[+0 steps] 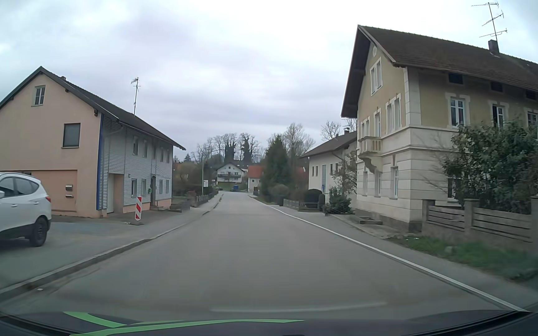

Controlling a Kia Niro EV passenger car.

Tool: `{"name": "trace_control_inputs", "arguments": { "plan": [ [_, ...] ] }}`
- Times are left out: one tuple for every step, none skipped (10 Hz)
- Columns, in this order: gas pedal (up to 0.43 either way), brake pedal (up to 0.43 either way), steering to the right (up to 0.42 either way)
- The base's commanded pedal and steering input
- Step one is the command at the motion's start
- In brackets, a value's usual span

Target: Follow the waypoints while adhering to traffic rules and regulations

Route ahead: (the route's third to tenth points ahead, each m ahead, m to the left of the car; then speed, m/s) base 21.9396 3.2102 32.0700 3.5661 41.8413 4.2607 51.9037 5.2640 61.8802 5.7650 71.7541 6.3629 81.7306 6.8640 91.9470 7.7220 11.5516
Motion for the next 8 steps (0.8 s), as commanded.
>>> {"name": "trace_control_inputs", "arguments": {
  "plan": [
    [0.098, 0.000, -0.003],
    [0.098, 0.000, -0.003],
    [0.098, 0.000, -0.003],
    [0.098, 0.000, -0.003],
    [0.098, 0.000, -0.003],
    [0.098, 0.000, -0.003],
    [0.098, 0.000, -0.003],
    [0.098, 0.000, -0.005]
  ]
}}
